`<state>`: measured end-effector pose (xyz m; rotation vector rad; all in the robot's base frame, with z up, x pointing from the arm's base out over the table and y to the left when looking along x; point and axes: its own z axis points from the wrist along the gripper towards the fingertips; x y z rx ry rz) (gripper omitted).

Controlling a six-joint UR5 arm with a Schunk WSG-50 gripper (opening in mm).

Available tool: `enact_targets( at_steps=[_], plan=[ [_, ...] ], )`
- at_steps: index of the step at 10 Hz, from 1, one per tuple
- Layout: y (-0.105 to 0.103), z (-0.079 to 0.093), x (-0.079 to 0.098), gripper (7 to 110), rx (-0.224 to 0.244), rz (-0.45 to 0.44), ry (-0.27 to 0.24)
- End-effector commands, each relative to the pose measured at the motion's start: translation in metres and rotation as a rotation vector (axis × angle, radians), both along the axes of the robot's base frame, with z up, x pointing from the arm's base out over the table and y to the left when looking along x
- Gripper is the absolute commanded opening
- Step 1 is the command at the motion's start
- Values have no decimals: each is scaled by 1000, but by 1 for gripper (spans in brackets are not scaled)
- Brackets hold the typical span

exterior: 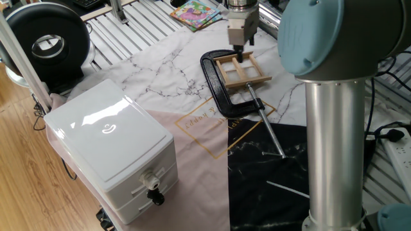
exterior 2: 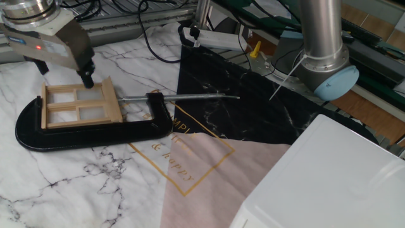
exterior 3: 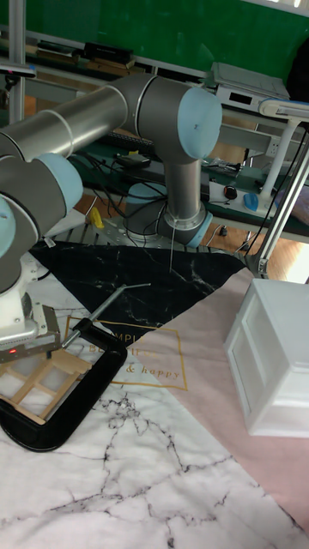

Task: Close a sliding window

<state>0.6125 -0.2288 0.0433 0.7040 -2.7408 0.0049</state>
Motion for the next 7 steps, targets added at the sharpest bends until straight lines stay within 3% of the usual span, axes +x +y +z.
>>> enact_targets(
  at_steps=[1, 2, 3, 5, 7],
  plan=[
    [-41, 1, 32, 44, -126, 178, -106],
    [-42, -3, 63, 44, -130, 224, -224],
    [-39, -3, 69, 44, -117, 251, -243],
    [-33, -5, 63, 44, -84, 264, -221],
    [-27, -6, 58, 44, -67, 215, -209]
  ],
)
